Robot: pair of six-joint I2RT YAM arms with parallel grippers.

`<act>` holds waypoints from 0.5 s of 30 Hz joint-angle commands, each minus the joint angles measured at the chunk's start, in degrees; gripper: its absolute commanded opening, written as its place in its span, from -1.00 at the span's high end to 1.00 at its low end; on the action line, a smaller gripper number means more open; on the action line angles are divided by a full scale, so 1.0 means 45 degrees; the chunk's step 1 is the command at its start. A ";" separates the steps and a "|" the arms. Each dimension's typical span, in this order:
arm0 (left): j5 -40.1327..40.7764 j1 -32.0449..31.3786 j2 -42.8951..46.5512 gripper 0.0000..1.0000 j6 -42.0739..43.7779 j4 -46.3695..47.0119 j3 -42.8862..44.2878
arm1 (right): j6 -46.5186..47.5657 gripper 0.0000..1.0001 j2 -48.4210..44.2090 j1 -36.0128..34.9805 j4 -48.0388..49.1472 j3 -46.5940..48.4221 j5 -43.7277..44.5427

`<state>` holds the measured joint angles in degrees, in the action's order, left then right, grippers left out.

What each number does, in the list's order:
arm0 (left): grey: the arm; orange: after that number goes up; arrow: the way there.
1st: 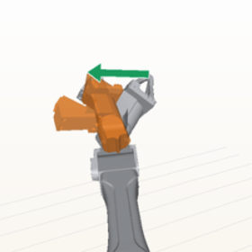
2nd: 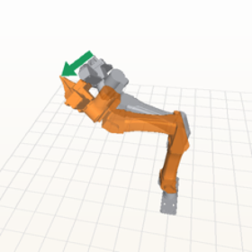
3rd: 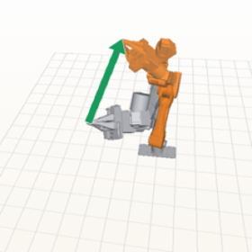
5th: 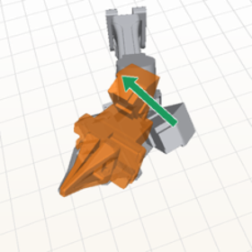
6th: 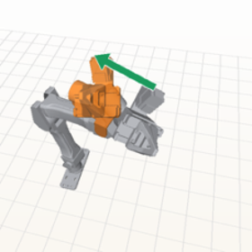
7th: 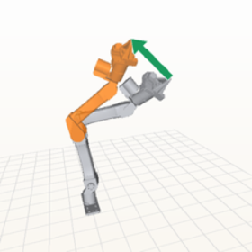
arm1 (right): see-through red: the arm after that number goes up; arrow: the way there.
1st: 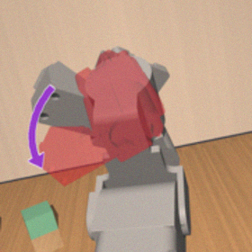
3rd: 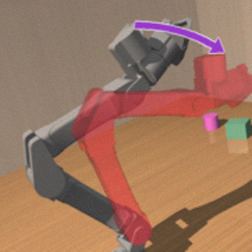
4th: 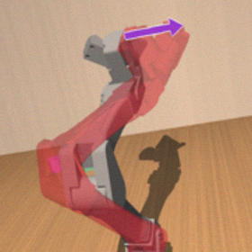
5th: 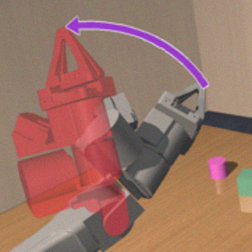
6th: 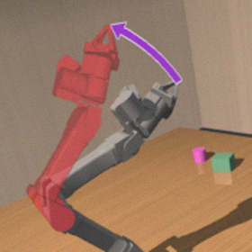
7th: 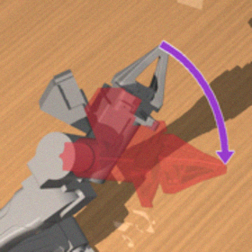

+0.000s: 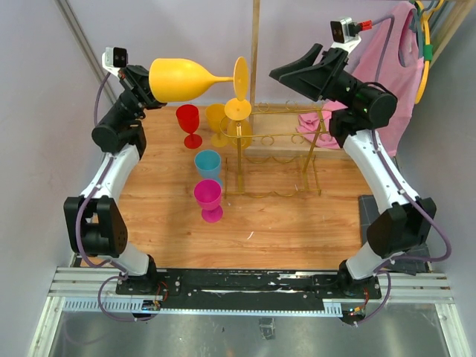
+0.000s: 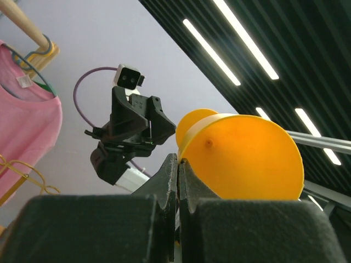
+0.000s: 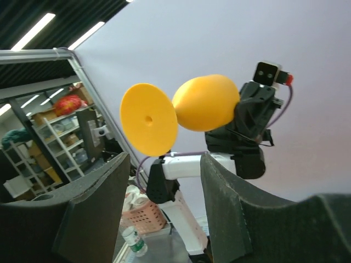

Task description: Place the wine glass upside down on the wine glass rack

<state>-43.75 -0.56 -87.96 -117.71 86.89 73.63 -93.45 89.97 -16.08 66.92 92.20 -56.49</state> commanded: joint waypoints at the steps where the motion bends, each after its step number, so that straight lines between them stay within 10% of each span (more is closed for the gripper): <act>1: 0.0320 -0.0326 -0.0119 0.99 -0.2689 0.2729 0.0657 | -0.2744 -0.11 0.0464 -0.0655 0.3062 0.1087 0.0403; 15: 0.1206 -0.0960 -0.0330 0.99 -0.3640 0.3382 0.1126 | -0.3441 -0.08 0.2251 -0.2658 0.3270 0.2926 0.1106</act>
<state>-40.66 -4.40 -89.95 -118.80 87.09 76.95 -106.94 99.15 -26.63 77.82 102.19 -53.34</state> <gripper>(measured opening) 0.011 0.544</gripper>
